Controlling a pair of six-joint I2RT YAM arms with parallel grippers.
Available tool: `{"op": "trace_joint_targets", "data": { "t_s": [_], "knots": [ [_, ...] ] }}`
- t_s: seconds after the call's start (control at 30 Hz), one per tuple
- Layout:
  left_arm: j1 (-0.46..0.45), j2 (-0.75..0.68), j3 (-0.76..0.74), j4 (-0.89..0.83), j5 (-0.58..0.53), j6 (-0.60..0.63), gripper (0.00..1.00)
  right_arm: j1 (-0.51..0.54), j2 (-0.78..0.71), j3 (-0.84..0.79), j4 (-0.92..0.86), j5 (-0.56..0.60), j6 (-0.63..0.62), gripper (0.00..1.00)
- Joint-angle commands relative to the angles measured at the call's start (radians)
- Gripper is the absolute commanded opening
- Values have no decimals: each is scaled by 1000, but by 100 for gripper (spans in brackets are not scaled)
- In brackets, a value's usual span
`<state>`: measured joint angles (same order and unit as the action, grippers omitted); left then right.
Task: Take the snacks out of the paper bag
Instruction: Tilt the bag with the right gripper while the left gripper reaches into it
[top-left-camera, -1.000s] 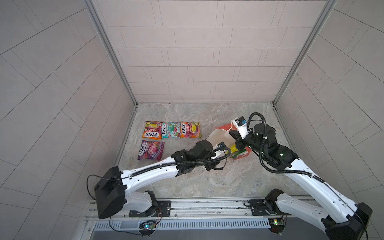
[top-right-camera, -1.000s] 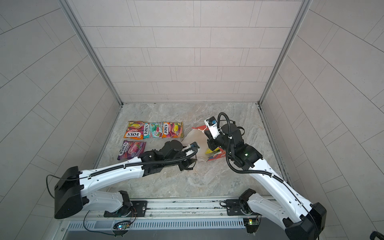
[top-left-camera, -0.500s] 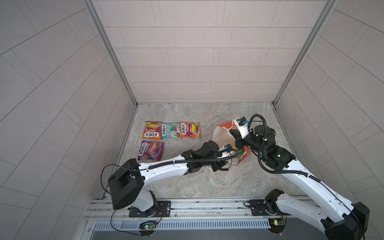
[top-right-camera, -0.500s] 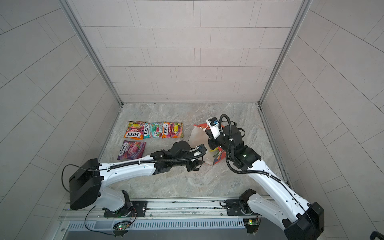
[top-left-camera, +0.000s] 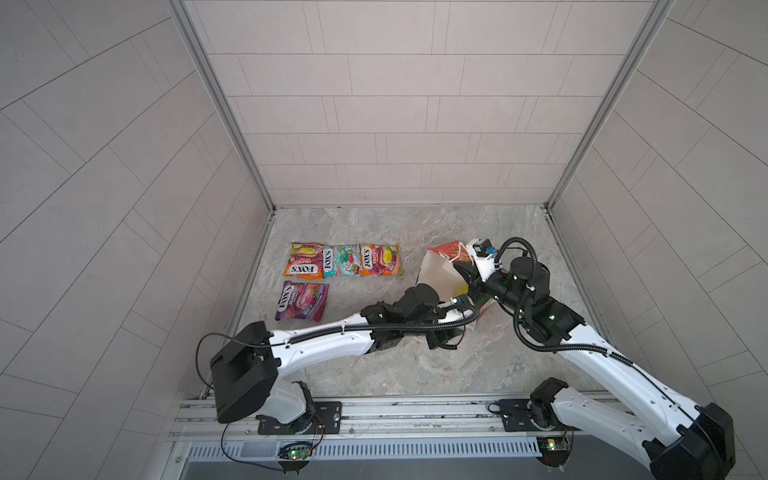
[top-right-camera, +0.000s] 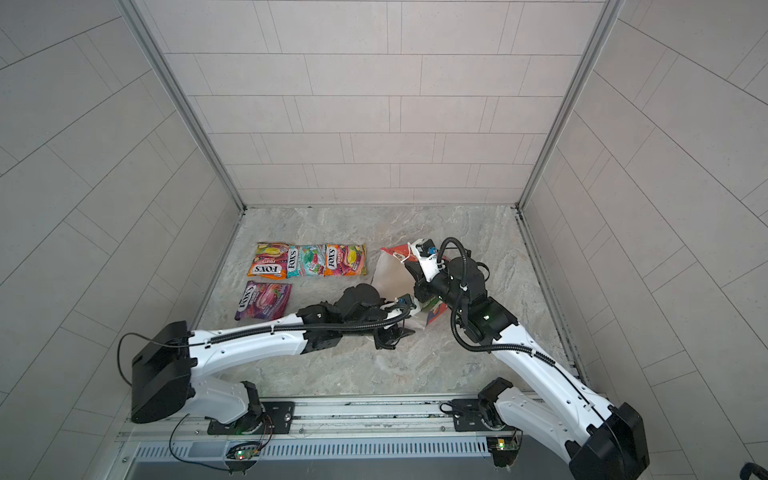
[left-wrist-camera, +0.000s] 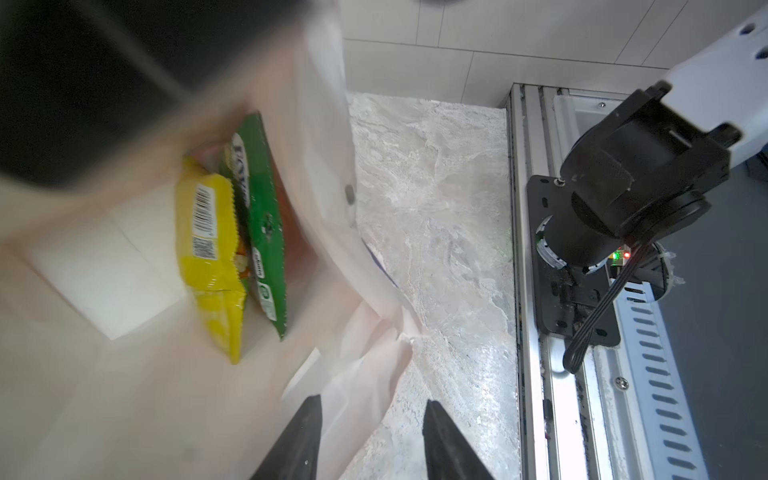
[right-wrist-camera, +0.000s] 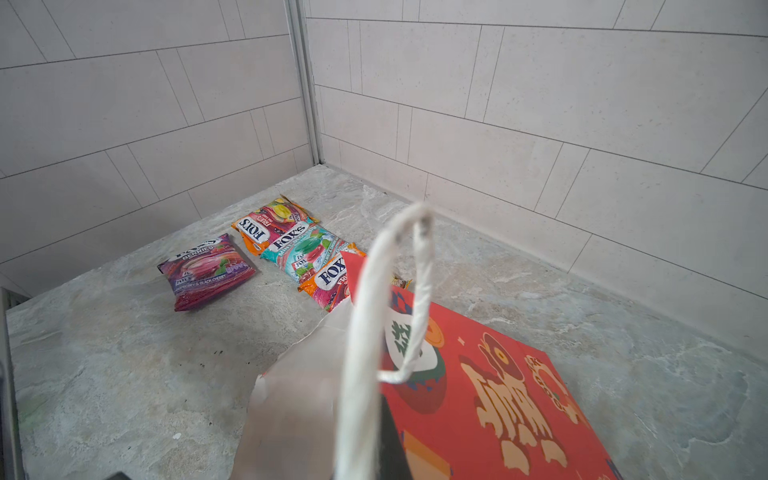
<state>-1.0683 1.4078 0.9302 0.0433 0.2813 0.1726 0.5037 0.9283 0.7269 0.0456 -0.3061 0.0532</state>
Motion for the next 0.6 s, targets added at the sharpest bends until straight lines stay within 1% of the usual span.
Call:
{"op": "trace_joint_targets", "data": {
  "t_s": [0.0, 0.1, 0.17, 0.2, 0.23, 0.3, 0.43, 0.57],
  "knots": [
    [2, -127, -13, -32, -66, 6, 46, -1, -41, -24, 44, -39, 6, 0],
    [8, -237, -36, -57, -86, 16, 47, -1, -52, -34, 44, -33, 9, 0],
    [30, -298, -59, -48, -97, -1, 47, -1, -51, -29, 43, -26, 11, 0],
    [50, -316, -65, -48, -92, -20, 50, -1, -50, -23, 44, -24, 15, 0],
    [71, -325, -69, -50, -99, -37, 51, -1, -47, -17, 42, -31, 17, 0],
    [103, -312, -61, -69, -165, -86, 52, -1, -46, -8, 53, -61, 18, 0],
    [105, -254, -57, -58, -246, -122, 53, -1, -53, -7, 74, -92, 23, 0],
    [102, -184, -61, 22, -233, -155, 54, -1, -62, -11, 80, -91, 20, 0]
  ]
}}
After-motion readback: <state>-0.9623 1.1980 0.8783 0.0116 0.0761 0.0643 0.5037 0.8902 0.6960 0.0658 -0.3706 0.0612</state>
